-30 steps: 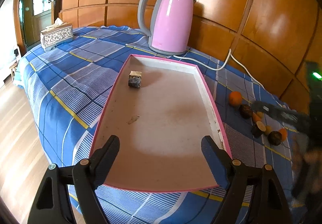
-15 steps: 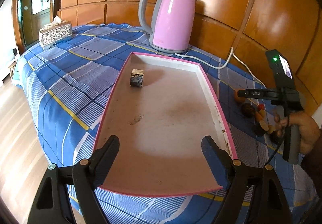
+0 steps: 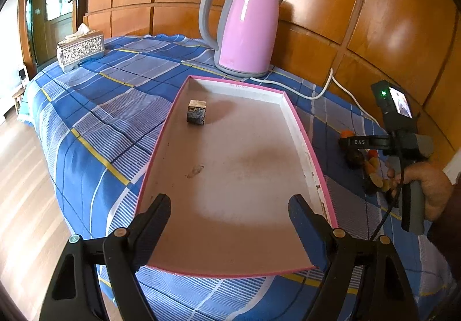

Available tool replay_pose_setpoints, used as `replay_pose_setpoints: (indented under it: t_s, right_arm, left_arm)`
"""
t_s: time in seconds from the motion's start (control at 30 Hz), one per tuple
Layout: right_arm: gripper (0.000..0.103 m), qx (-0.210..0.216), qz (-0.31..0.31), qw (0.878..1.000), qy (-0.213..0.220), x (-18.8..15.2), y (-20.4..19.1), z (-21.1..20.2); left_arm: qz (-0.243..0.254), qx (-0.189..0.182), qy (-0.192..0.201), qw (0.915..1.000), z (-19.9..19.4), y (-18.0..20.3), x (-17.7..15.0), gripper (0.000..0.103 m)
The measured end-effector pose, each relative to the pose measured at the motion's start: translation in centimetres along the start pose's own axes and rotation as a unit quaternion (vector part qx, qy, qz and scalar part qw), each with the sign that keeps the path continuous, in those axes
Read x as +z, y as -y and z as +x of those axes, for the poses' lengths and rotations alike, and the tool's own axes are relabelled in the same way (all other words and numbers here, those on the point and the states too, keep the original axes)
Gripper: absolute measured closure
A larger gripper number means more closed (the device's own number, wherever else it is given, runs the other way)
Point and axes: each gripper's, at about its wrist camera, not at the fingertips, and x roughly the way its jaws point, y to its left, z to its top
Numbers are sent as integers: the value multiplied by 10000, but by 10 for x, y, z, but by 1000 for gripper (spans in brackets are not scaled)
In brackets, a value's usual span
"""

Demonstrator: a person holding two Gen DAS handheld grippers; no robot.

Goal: Organize fruits
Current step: 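Carry the orange with the right tool into the tray and release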

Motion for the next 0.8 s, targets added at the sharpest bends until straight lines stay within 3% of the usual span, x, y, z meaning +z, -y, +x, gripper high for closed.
replay_pose_setpoints:
  t_s: [0.2, 0.3, 0.4, 0.53, 0.8]
  right_arm:
    - [63, 61, 170, 9991, 393, -6, 5, -24]
    - [63, 525, 84, 9966, 632, -7, -7, -49]
    - [63, 1250, -290, 9891, 728, -12, -38, -70]
    - [63, 1711, -771, 9800, 656, -18, -84, -78]
    - [61, 1817, -799, 9789, 493, -16, -128, -66]
  left_arm:
    - [-57, 81, 120, 9999, -4, -2, 2, 19]
    - [-136, 118, 100, 9998, -3, -5, 2, 19]
    - [-212, 169, 64, 9996, -3, -7, 1, 19]
    - [-254, 262, 122, 9993, -7, -10, 2, 19]
    - [-454, 367, 98, 9982, -9, -20, 2, 18]
